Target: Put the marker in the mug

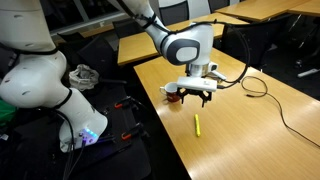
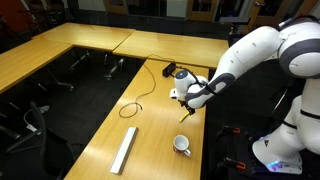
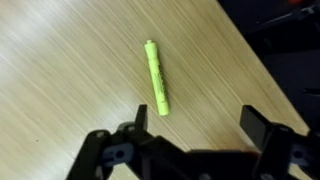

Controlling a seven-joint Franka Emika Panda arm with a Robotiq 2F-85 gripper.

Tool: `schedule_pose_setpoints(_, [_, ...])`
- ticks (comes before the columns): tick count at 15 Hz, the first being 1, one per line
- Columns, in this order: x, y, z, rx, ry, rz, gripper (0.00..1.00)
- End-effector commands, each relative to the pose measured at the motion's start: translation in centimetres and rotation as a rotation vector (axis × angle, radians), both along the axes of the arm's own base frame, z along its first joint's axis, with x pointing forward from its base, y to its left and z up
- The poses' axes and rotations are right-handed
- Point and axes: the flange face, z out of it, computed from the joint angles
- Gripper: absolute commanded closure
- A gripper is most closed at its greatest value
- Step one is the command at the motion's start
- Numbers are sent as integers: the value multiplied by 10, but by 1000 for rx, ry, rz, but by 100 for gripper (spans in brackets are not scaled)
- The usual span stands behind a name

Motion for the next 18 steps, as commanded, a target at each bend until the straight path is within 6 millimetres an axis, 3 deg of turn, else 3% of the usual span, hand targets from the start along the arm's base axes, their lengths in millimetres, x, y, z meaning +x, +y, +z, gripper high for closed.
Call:
schedule_pose_setpoints(1, [8,-5,-27,5,-39,11,0])
schedule_pose_setpoints(7, [10,-9,-82,22,-20,15,0])
schedule_pose_setpoints(9, [13,-12,-94,14,-22,26,6])
schedule_pose_setpoints(10, [14,-12,-99,12,-19,37,11])
schedule_pose_setpoints(12, [18,-12,-106,7,-15,53,36])
schedule_pose_setpoints(15, [21,-12,-113,7,-5,67,60])
schedule_pose_setpoints(18, [20,-10,-121,6,6,71,70])
